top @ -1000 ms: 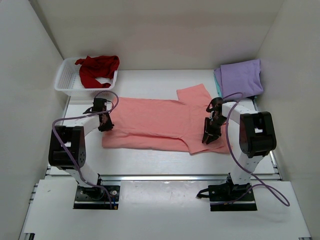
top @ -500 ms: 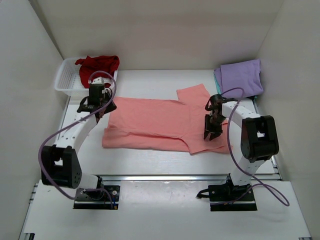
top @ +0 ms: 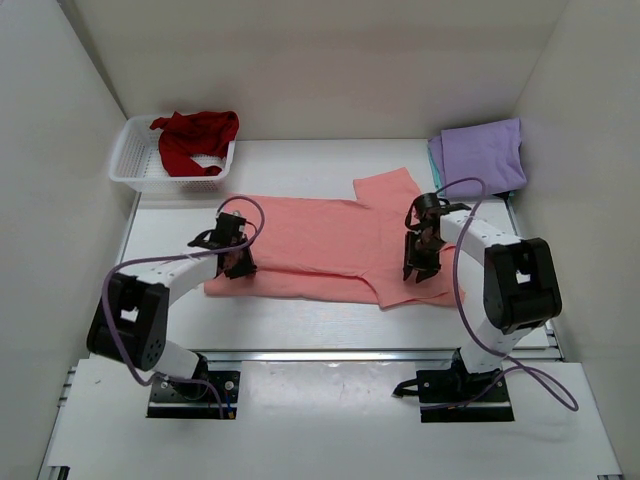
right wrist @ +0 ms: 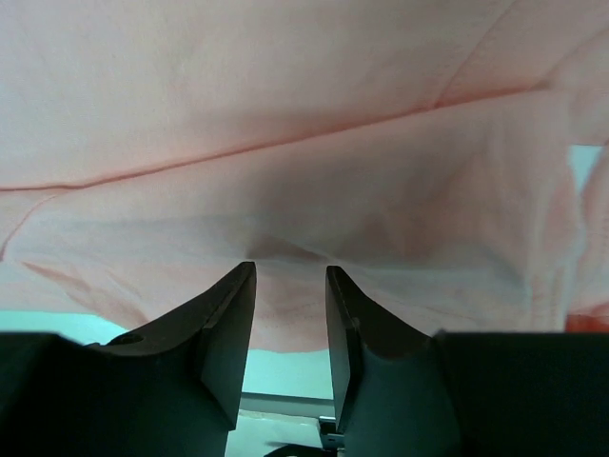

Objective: Fold and stack the t-shirts
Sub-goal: Fold the flattened tshirt in 1/3 of the way

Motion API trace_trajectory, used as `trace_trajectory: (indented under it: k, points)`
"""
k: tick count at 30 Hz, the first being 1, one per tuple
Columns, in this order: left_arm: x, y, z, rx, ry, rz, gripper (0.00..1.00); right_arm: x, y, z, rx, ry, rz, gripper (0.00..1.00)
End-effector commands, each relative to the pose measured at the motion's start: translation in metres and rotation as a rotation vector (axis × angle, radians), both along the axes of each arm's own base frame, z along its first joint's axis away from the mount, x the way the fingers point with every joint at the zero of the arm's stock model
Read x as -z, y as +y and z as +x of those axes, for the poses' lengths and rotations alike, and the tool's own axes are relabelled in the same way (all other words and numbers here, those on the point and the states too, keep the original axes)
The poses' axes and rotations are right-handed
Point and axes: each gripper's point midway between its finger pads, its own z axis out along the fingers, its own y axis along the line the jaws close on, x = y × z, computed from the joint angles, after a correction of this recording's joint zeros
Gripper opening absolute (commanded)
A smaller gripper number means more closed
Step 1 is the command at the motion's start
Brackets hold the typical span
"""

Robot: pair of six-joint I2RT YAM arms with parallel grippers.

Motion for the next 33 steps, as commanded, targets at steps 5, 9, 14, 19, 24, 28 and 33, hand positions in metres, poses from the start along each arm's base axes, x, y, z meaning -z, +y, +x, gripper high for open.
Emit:
trace_trajectory:
  k: [5, 9, 14, 19, 24, 28, 33]
  points:
    - [0.018, 0.010, -0.032, 0.026, 0.136, 0.077, 0.33, 0.021, 0.009, -0.023, -0.025, 0.056, -0.045, 0.33]
    - [0.021, 0.023, -0.065, 0.019, 0.182, 0.076, 0.32, 0.027, 0.014, -0.038, -0.026, 0.084, -0.034, 0.33]
    - [0.028, 0.032, -0.104, 0.013, 0.229, 0.055, 0.31, 0.031, 0.018, -0.058, -0.054, 0.124, -0.038, 0.33]
    - [0.016, 0.037, -0.097, -0.043, 0.162, -0.003, 0.32, 0.031, 0.018, -0.077, -0.046, 0.170, -0.029, 0.33]
    - [-0.026, 0.020, -0.067, -0.018, 0.077, -0.060, 0.38, 0.002, 0.019, -0.064, -0.040, 0.139, -0.004, 0.34]
    - [-0.085, 0.032, -0.015, -0.120, -0.104, -0.108, 0.42, -0.056, 0.021, -0.014, -0.022, -0.026, 0.035, 0.43]
    - [-0.119, 0.052, 0.044, -0.158, -0.243, -0.007, 0.48, -0.085, 0.014, 0.056, 0.038, -0.207, 0.070, 0.52]
